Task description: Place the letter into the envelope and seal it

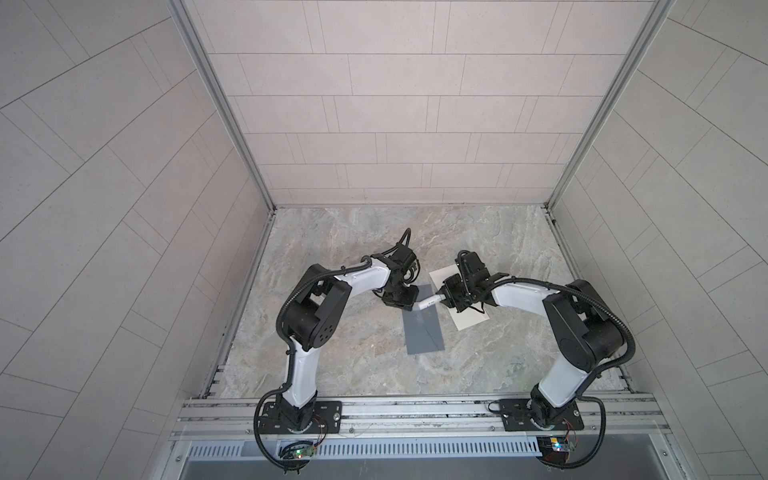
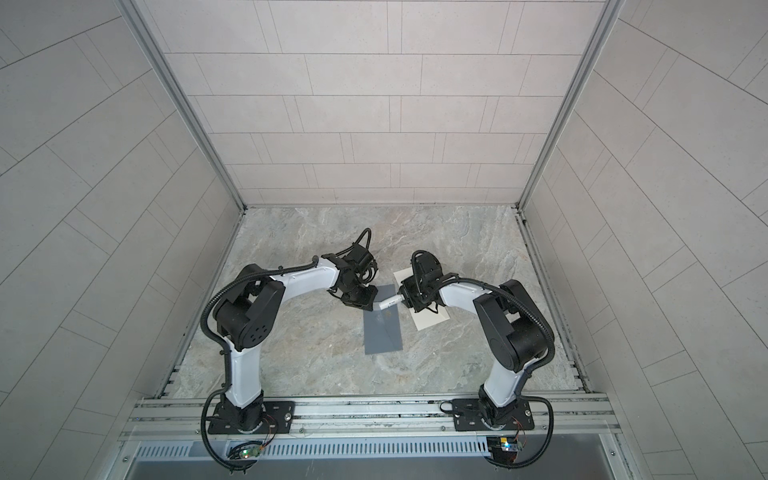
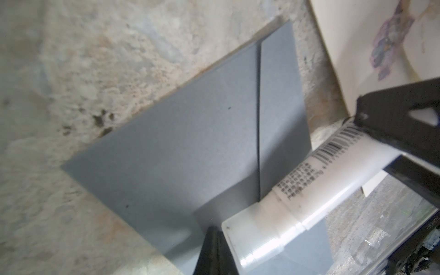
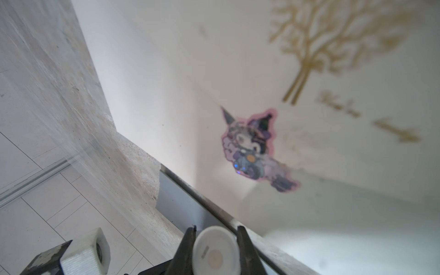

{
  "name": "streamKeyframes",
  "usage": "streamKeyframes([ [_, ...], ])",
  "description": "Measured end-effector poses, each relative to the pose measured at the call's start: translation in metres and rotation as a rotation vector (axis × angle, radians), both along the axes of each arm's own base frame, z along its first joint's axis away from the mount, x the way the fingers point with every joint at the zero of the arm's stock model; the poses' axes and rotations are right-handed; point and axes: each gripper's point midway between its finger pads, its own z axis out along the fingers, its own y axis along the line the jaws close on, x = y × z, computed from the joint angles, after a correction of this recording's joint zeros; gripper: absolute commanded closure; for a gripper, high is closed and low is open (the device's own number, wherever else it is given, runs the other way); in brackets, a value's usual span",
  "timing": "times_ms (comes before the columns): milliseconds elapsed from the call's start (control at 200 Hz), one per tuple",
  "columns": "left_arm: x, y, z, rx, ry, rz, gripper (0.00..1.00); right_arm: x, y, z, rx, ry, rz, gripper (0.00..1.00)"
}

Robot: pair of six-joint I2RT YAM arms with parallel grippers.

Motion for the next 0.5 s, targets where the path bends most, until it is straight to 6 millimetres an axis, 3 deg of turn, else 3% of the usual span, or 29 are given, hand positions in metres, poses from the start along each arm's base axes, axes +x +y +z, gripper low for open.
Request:
streamKeyframes([
  [500,-0.0085,-0.0043,-0.0002,-0.005,0.017,-0.026,1.0,-0.0062,-0.0018,-0.0018,-0.011,0.014,-0.061,1.0],
])
